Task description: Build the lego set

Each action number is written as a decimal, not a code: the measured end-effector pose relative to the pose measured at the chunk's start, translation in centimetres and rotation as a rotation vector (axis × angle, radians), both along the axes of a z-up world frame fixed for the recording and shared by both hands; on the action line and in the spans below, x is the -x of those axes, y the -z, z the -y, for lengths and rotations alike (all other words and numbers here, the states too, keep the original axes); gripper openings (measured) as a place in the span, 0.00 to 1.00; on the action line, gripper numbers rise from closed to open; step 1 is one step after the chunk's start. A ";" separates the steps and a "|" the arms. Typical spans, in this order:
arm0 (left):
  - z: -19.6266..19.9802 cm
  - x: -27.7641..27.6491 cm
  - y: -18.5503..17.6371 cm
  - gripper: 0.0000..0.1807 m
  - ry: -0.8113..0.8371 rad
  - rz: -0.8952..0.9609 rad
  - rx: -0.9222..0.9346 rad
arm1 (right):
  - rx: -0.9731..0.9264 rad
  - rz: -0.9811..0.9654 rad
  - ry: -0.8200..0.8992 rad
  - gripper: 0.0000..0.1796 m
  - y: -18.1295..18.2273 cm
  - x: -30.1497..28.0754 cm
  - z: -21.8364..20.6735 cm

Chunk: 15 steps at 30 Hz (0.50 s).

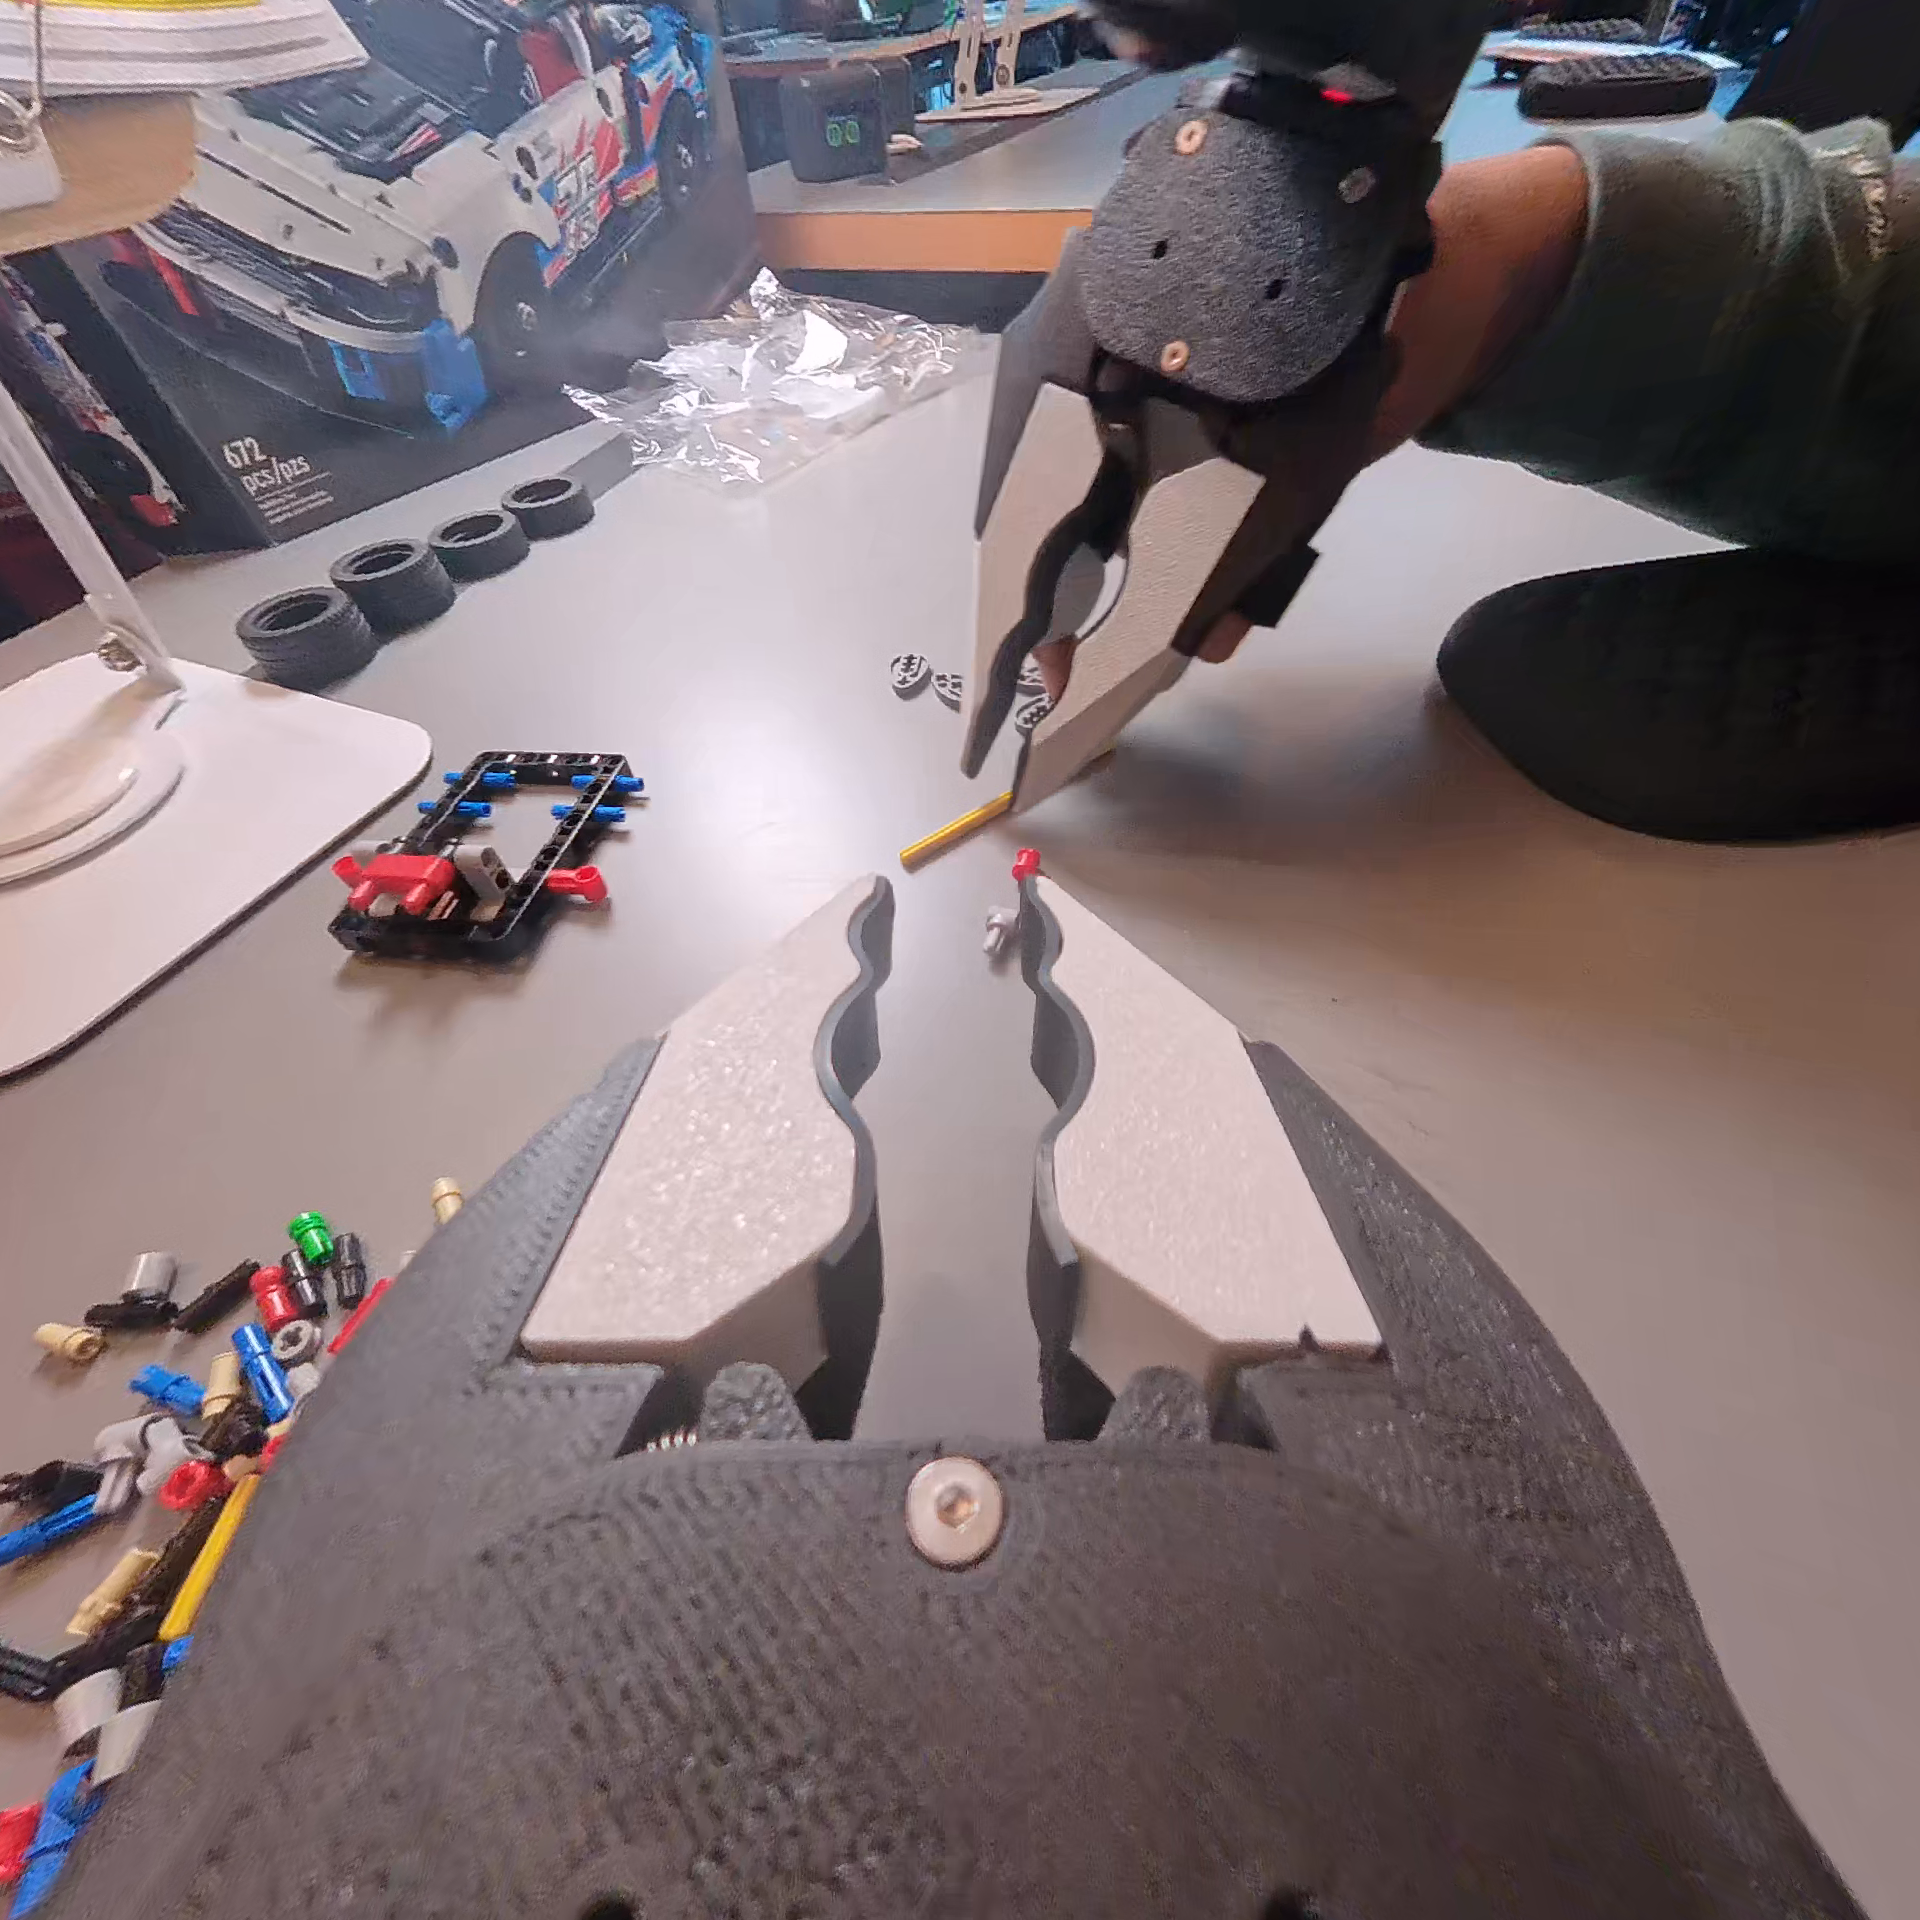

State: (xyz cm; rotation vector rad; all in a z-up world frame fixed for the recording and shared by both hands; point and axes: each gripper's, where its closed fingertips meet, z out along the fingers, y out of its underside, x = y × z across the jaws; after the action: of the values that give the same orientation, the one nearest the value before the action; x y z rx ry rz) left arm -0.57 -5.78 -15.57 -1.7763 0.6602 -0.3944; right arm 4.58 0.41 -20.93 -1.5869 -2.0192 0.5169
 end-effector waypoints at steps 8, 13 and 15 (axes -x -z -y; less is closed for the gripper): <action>0.2 -0.5 0.5 0.13 0.032 -0.017 0.032 | -0.058 0.075 -0.029 0.00 0.7 -0.2 -0.4; 0.2 -0.8 1.4 0.13 0.050 -0.040 0.092 | -0.042 0.097 -0.089 0.01 0.3 -3.1 1.6; -0.1 -1.5 2.2 0.14 0.095 -0.072 0.134 | -0.057 0.119 -0.070 0.00 0.5 -4.0 1.4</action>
State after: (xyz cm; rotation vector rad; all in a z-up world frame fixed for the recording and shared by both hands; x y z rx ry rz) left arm 0.96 -5.69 -17.80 -1.8978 0.7873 -0.4498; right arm 8.54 -0.98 -21.41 -1.5508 -2.1647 0.3954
